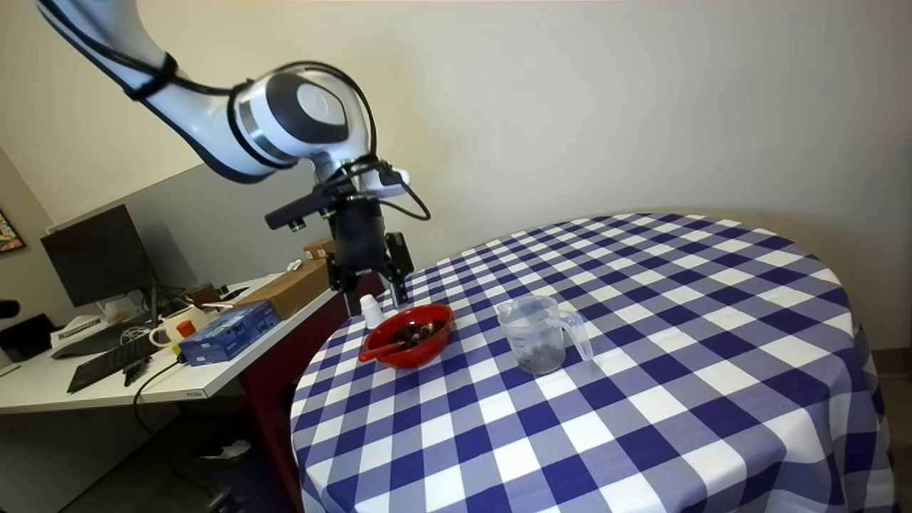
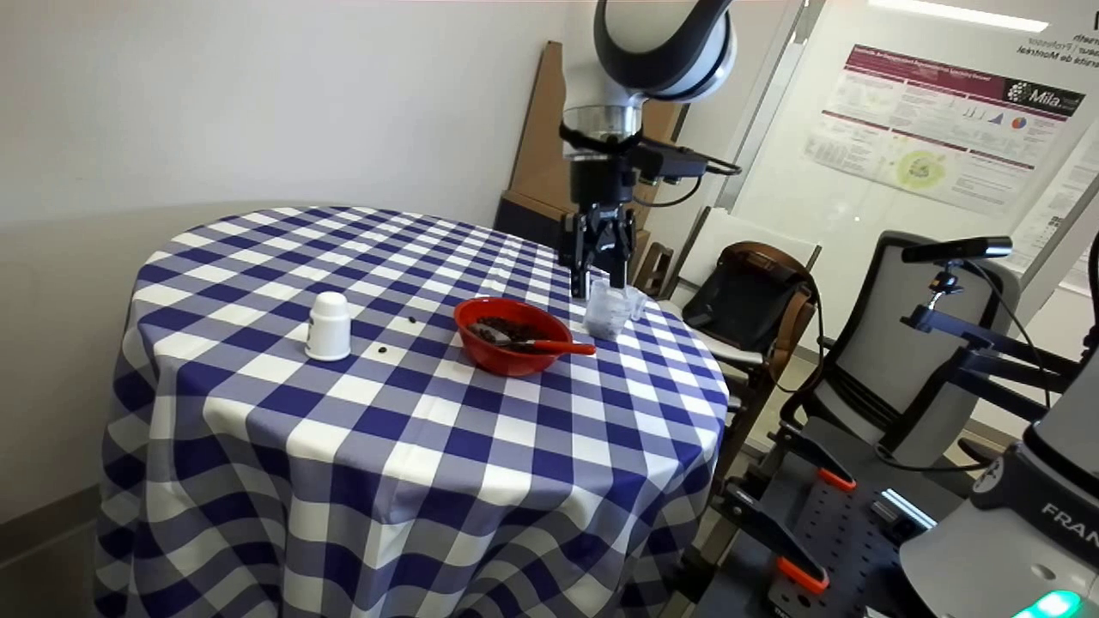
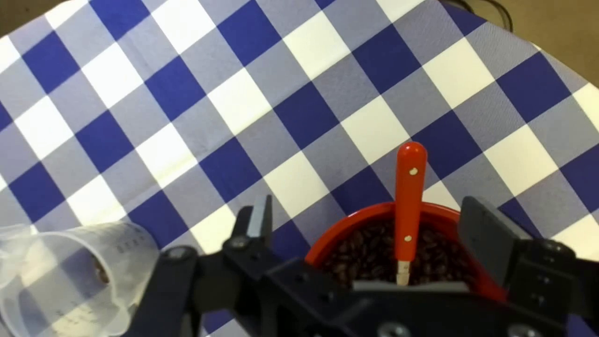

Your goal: Spoon some of the content in the orange bowl and pour it into the transparent container

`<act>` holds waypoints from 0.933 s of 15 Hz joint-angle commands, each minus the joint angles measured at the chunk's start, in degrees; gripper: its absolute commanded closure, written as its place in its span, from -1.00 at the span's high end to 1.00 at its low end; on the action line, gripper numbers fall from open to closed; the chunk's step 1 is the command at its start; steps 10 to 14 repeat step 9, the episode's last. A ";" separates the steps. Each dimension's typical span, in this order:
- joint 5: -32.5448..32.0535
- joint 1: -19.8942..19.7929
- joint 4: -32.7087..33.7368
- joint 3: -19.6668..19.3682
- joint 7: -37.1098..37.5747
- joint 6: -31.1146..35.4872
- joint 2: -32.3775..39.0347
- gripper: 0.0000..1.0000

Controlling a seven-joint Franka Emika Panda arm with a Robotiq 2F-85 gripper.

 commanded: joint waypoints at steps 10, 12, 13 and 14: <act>2.14 -3.30 -8.39 -2.77 -3.22 3.04 -13.86 1.00; 2.14 -3.30 -8.39 -2.77 -3.22 3.04 -13.86 1.00; 2.14 -3.30 -8.39 -2.77 -3.22 3.04 -13.86 1.00; 2.14 -3.30 -8.39 -2.77 -3.22 3.04 -13.86 1.00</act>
